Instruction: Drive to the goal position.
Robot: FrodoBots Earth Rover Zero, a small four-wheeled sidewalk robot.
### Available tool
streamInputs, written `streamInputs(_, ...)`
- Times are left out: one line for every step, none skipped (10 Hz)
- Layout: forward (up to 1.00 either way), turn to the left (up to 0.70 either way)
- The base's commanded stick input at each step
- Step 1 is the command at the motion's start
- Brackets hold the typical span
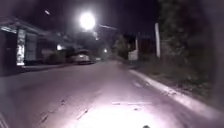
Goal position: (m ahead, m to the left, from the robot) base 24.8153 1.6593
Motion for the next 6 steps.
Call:
streamInputs(0.70,0.00)
streamInputs(0.70,0.00)
streamInputs(0.70,0.00)
streamInputs(0.70,0.00)
streamInputs(0.70,0.00)
streamInputs(0.70,0.00)
